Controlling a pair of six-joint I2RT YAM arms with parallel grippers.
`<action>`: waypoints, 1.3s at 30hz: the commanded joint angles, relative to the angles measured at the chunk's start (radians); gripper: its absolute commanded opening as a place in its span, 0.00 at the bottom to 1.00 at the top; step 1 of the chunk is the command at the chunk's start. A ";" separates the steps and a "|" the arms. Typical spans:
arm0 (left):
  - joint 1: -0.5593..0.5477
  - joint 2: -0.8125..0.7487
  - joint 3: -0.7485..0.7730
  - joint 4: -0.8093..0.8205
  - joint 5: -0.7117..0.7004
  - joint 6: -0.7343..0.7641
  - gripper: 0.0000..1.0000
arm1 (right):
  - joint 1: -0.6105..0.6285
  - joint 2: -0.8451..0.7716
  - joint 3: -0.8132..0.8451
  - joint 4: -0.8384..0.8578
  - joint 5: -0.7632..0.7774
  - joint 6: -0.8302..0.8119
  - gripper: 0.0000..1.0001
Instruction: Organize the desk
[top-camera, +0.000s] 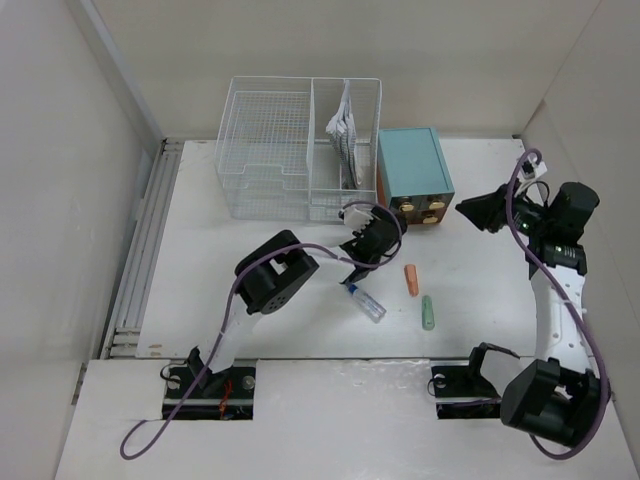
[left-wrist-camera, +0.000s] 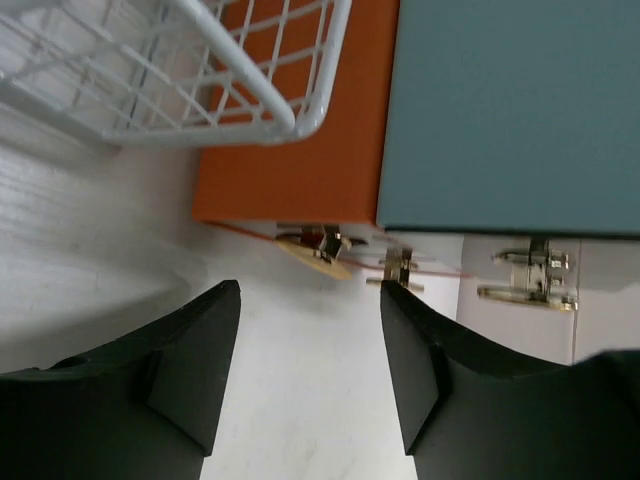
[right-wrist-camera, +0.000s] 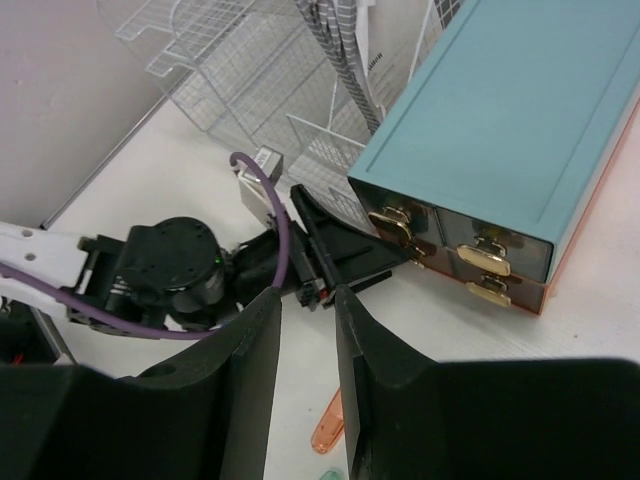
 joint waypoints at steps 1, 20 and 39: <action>0.010 0.026 0.057 -0.014 -0.086 -0.033 0.53 | -0.011 -0.043 -0.009 0.070 -0.050 0.026 0.34; 0.019 0.078 0.100 -0.023 -0.080 -0.053 0.29 | -0.029 -0.086 -0.036 0.079 -0.088 0.008 0.34; -0.041 -0.019 -0.060 0.027 -0.062 -0.073 0.18 | -0.038 -0.095 -0.036 0.079 -0.088 0.017 0.34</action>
